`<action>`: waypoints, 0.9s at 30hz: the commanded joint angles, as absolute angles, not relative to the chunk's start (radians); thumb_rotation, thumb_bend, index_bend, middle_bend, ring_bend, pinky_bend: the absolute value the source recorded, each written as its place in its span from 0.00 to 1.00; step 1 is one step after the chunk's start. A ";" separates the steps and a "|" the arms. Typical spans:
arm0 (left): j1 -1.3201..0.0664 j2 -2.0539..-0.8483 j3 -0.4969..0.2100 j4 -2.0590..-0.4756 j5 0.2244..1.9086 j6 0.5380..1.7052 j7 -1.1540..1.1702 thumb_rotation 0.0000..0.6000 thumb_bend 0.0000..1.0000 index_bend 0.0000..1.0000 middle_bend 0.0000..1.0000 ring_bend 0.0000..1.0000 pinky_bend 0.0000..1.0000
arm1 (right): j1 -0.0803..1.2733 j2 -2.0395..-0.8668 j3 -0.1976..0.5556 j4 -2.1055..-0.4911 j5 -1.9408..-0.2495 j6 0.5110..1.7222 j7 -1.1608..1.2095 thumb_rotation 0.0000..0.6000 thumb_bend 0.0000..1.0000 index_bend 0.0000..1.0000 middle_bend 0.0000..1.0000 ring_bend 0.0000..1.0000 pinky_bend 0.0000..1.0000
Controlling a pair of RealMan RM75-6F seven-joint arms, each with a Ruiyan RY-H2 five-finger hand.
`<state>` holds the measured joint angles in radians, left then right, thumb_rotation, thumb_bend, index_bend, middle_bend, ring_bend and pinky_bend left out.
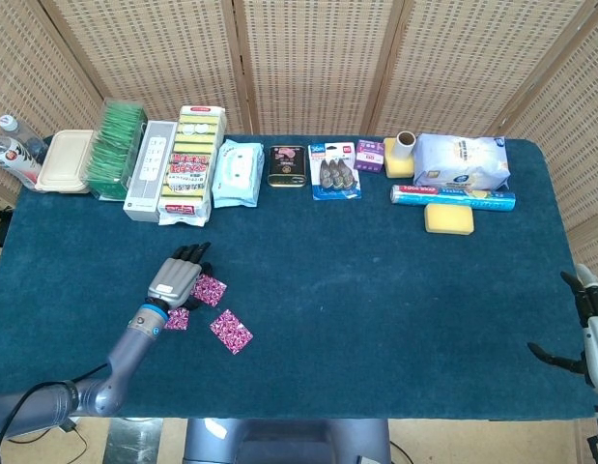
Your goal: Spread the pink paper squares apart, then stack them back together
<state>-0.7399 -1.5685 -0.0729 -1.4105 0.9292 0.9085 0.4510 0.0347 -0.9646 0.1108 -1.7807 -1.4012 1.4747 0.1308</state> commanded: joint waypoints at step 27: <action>-0.740 -1.506 0.001 -1.631 1.124 0.895 0.489 1.00 0.24 0.37 0.00 0.00 0.07 | 0.036 -0.963 0.110 -1.781 -1.397 1.470 0.129 1.00 0.00 0.07 0.00 0.00 0.00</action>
<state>-0.7355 -1.4954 -0.0007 -1.6299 1.1311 0.8907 0.4711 0.0354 -0.9626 0.1101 -1.7814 -1.3971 1.4699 0.1286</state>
